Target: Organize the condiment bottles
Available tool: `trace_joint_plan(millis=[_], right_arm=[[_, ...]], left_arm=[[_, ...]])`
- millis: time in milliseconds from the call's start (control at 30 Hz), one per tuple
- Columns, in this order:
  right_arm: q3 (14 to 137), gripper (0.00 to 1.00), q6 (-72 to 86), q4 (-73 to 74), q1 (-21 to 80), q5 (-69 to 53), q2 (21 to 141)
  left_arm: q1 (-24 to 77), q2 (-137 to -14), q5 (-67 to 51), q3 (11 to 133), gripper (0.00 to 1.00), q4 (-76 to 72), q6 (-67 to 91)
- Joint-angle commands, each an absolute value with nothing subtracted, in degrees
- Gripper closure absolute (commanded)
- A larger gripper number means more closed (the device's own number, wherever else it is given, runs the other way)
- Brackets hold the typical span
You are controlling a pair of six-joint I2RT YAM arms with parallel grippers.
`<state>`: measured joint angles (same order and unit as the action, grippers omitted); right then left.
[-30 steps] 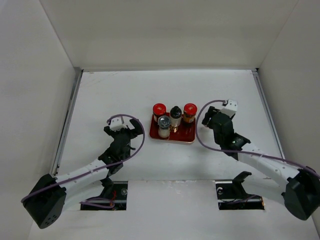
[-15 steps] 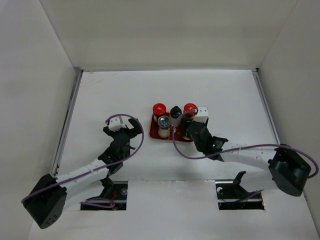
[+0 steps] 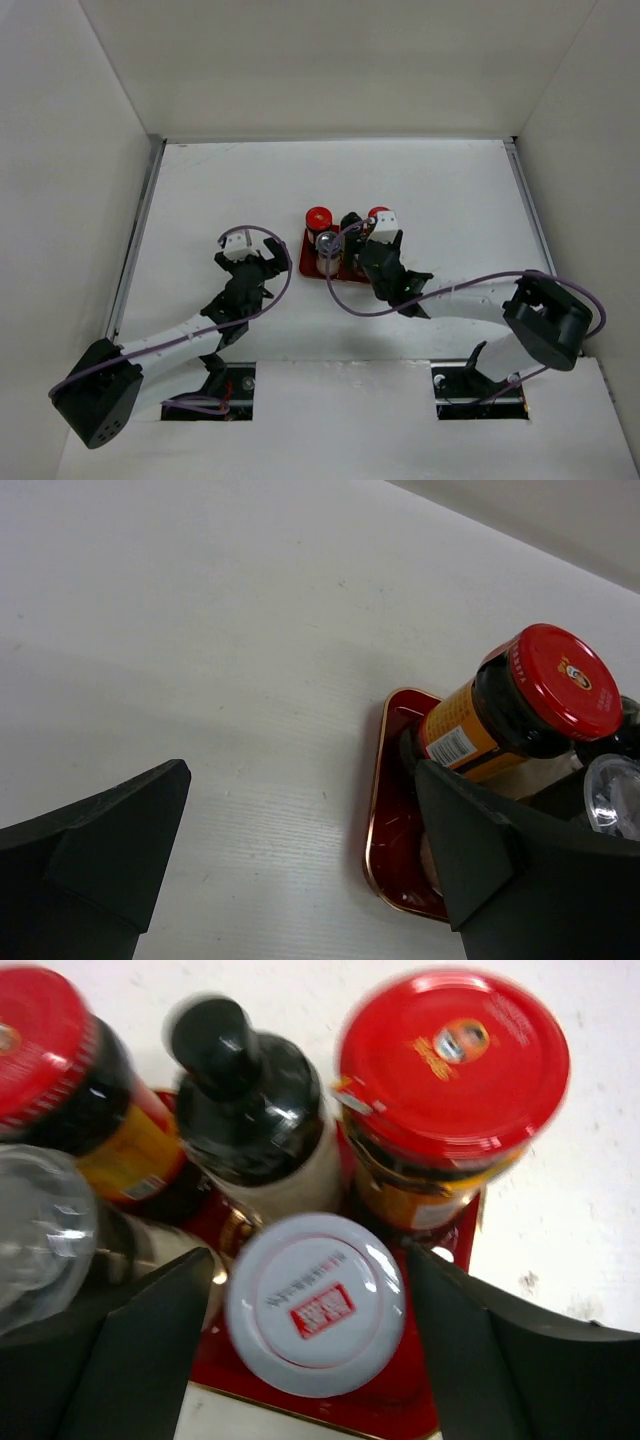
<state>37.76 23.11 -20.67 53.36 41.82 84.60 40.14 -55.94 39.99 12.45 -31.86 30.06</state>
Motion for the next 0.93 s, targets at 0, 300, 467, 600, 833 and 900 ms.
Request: trace_joint_plan(millis=[0,300,467,600,833,900], right_arm=[[40.70,0.11,22.15,-26.90,54.53,44.39,81.22],[38.50,0.00,19.60,-17.85,50.26,45.44,60.58],[33.15,0.00,22.59,-18.45,38.74,44.74,52.04],[28.22,0.00,24.42,-19.24,31.78,41.58,51.24],[27.25,0.00,26.46,-19.69,30.72,39.29,52.73],[26.90,0.00,26.98,-20.04,30.72,39.20,52.82]], left_arm=[[39.77,-55.20,39.63,15.38,0.00,-31.13,31.90],[41.26,-55.02,40.70,22.58,0.00,-18.38,32.17],[44.77,-55.81,39.64,27.06,0.00,-14.42,32.08],[49.42,-57.39,39.02,31.98,0.00,-11.08,31.47],[54.53,-59.15,40.86,37.26,0.00,-10.20,28.40],[54.53,-60.38,41.66,38.49,0.00,-9.50,26.73]])
